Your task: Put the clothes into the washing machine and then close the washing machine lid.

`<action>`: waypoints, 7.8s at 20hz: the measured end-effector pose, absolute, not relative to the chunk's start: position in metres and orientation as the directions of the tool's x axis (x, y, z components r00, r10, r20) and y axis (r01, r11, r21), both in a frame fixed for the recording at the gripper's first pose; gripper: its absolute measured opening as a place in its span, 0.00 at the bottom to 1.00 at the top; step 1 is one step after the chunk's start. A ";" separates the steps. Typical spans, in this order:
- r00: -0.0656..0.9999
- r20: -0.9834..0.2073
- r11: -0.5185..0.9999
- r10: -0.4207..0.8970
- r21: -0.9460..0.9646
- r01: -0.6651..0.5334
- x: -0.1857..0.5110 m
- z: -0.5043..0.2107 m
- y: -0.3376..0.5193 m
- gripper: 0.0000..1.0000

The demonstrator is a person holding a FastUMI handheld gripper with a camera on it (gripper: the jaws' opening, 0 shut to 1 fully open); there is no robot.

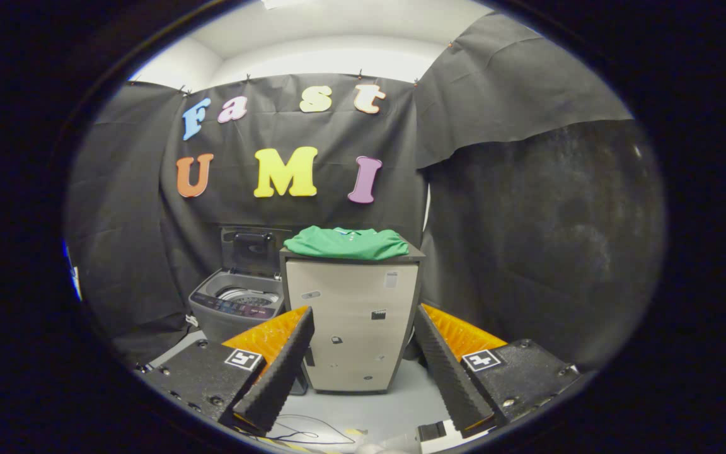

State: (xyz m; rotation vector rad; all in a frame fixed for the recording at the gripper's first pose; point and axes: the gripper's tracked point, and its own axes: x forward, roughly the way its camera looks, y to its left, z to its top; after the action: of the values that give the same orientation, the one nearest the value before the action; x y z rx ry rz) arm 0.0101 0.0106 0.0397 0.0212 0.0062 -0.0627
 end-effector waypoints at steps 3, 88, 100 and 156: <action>0.996 -0.008 0.995 -0.088 0.047 0.088 0.021 0.061 0.007 1.00; 0.943 -0.053 0.932 0.329 0.177 -0.316 0.363 0.304 0.263 0.04; 0.879 -0.130 0.885 0.459 0.152 -0.440 0.384 0.279 0.399 0.04; 0.676 -0.713 0.982 0.187 0.113 -0.153 0.540 -0.058 0.441 0.90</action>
State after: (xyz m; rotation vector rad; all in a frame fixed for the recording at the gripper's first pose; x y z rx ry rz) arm 0.5404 0.4412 -0.0583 0.0448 0.8061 0.1910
